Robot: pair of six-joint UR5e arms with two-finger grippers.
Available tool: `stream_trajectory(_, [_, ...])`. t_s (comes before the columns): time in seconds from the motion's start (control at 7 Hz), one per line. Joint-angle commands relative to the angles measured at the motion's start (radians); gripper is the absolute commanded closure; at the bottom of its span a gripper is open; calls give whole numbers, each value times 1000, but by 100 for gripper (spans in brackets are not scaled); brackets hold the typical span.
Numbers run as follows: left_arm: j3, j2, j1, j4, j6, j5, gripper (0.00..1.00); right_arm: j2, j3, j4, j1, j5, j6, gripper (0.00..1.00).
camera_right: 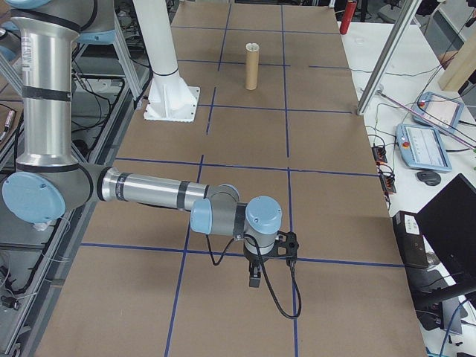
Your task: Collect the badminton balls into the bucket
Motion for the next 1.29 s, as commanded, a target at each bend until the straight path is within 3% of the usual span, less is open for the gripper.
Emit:
stream_trajectory(0.0, [-8,0,-1,9,-4,-2,0,0,0,0,0,0,0,0])
stream_trajectory(1.14, [-70,-3,1,9,-2,0,0,0,0,0,0,0,0,0])
